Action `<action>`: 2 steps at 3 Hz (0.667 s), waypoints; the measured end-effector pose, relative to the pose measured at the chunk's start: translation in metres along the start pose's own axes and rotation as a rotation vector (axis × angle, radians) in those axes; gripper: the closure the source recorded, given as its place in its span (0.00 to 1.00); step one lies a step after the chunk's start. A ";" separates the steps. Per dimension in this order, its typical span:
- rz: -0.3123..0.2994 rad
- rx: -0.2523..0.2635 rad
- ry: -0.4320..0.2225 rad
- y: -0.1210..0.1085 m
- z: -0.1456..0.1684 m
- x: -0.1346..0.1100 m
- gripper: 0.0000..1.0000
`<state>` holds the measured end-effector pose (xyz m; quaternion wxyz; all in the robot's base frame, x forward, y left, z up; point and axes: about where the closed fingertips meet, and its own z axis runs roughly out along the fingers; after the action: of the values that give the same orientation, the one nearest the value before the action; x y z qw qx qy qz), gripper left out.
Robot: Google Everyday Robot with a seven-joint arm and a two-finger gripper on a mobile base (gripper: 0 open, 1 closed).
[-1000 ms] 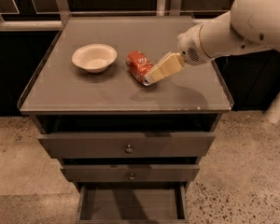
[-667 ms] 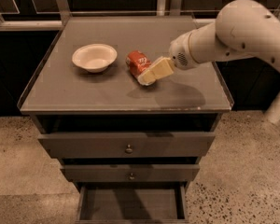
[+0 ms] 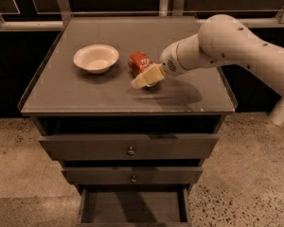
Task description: Place coke can into bottom drawer
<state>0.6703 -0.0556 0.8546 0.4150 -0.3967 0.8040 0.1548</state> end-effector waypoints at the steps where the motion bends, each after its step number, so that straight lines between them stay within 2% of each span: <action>1: -0.012 0.000 0.003 0.002 0.019 -0.004 0.00; 2: -0.013 0.000 0.003 0.003 0.020 -0.004 0.18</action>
Offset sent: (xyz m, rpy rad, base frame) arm 0.0090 0.0129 -0.0078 -0.0078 -0.0042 0.0061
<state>0.6806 -0.0402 0.8458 0.4147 -0.4022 0.8020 0.1517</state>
